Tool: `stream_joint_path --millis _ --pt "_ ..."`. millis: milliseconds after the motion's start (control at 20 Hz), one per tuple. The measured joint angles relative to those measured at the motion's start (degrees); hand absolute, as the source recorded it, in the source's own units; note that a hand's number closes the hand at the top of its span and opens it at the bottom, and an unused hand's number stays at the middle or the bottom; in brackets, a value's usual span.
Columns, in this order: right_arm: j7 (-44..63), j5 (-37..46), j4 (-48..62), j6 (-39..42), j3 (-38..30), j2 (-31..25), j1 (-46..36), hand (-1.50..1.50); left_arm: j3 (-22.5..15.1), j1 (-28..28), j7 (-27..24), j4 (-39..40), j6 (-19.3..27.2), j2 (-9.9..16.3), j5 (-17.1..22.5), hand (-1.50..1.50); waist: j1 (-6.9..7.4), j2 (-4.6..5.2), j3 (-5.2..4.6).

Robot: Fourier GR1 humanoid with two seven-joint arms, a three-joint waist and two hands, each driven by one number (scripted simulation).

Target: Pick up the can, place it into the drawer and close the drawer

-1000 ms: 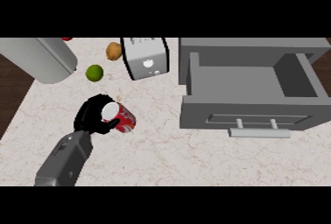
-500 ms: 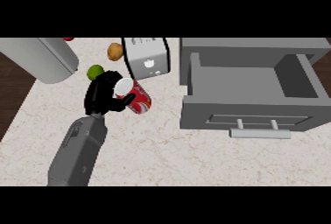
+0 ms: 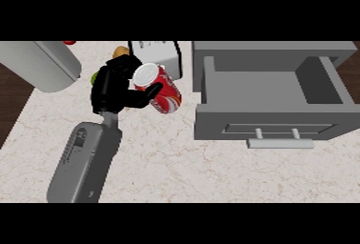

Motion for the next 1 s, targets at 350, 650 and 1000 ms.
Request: stream_joint_path --millis 350,650,1000 --pt "1.7 0.5 0.2 -0.9 0.3 -0.4 -2.3 -1.5 -3.1 -6.8 8.1 -4.0 7.6 -0.2 -2.6 1.5 -0.57 0.31 -0.03" --pt "1.2 1.2 1.9 -0.2 0.3 -0.3 -3.8 -1.5 -5.2 -15.0 10.7 -0.4 13.1 -0.3 -2.3 1.5 -0.96 0.41 -0.02" --pt "1.7 0.4 0.8 0.1 0.6 -0.1 -3.3 -1.5 -6.4 -24.3 9.8 8.0 17.3 -0.3 -0.1 1.5 -1.4 0.5 -0.01"
